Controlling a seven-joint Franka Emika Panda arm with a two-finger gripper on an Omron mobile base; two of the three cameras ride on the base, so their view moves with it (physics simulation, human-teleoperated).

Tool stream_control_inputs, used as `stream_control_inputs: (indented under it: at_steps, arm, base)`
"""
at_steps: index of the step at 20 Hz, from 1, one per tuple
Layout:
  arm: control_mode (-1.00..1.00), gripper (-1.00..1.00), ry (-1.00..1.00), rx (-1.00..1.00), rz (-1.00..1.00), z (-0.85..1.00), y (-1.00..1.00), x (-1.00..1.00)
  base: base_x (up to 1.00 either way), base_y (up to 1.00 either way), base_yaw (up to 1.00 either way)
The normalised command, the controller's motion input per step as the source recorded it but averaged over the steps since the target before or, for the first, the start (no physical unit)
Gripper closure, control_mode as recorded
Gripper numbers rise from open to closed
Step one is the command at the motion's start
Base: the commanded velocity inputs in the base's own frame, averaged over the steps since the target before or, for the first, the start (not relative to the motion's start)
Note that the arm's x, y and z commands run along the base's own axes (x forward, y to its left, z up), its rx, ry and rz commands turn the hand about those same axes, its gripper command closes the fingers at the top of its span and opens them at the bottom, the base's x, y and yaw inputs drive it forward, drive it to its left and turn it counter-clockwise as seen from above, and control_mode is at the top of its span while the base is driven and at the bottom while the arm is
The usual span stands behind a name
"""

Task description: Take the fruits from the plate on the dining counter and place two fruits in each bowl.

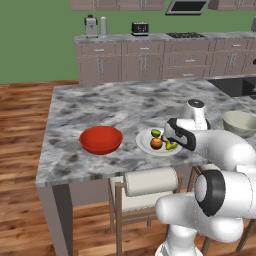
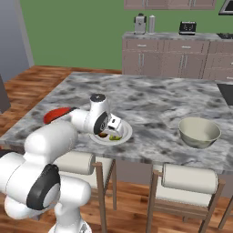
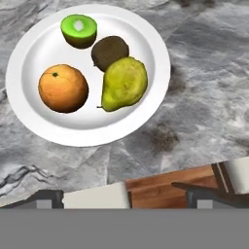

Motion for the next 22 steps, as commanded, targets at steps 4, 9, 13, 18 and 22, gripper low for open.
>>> stream_control_inputs:
  at_steps: [4,9,13,18,22]
  arm:
    - [-1.0,-1.0,0.0,0.0,-0.06,-0.14,-0.28,0.41]
    - [-1.0,-1.0,0.0,0.0,0.0,-0.28,-0.05,0.44]
    - [-1.0,-1.0,0.0,0.0,0.0,-0.29,0.0,0.42]
    - [-1.0,-1.0,0.0,0.0,0.0,-0.32,0.0,0.36]
    - [-1.0,-1.0,0.0,0.0,0.0,-0.32,0.0,0.27]
  base:
    - [0.0,0.0,0.0]
    - [0.0,0.0,0.0]
    - [0.0,0.0,0.0]
    - [0.0,0.0,0.0]
    - [0.0,0.0,0.0]
